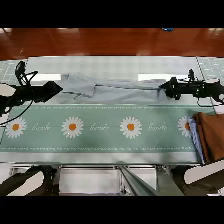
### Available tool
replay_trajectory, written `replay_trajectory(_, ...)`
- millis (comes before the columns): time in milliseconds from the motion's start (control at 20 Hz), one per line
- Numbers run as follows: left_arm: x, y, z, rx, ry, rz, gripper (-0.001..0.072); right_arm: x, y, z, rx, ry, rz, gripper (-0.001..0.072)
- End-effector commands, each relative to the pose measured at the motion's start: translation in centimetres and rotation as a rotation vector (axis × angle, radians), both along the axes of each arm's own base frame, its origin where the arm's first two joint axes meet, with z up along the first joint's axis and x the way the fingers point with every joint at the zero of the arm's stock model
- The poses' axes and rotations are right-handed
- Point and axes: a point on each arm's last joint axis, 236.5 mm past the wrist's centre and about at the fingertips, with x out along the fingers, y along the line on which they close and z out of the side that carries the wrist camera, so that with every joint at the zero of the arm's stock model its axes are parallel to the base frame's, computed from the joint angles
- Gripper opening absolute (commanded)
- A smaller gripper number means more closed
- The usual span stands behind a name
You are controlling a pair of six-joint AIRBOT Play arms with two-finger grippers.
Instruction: Fold the shirts.
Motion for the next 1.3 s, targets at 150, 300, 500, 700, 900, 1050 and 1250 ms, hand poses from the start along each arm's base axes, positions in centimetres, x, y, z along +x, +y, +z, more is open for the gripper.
replay_trajectory(150, -0.4, -1.0, 0.0, -0.006, 0.009, -0.028, 0.0505, 1.6, 1.7, 3.2, -0.012, -0.083, 0.067, 0.0035)
replay_trajectory(300, -1.6, -2.4, -0.2, -0.007, 0.04, -0.116, 0.0018, -1.7, 0.0, 6.2, -0.131, -0.085, 0.19, 0.0035)
replay_trajectory(500, -2.6, -8.6, 0.7, -0.048, 0.001, -0.275, 0.0019, -7.2, -2.4, 12.2, -0.321, -0.129, 0.247, 0.0035)
replay_trajectory(700, -2.1, -17.9, 0.6, -0.042, -0.027, -0.466, 0.0018, -13.3, -1.8, 18.1, -0.407, -0.241, 0.223, 0.0035)
replay_trajectory(900, -1.9, -29.7, 1.1, -0.067, -0.023, -0.738, 0.0018, -18.8, 0.2, 22.5, -0.451, -0.327, 0.192, 0.0035)
replay_trajectory(1050, -3.3, -37.6, 0.6, -0.108, 0.033, -0.88, 0.0018, -21.6, 1.5, 25.3, -0.47, -0.392, 0.153, 0.0035)
replay_trajectory(1250, -8.2, -44.5, -2.0, -0.128, 0.129, -1.016, 0.0018, -23.4, 2.4, 27.2, -0.485, -0.444, 0.127, 0.0035)
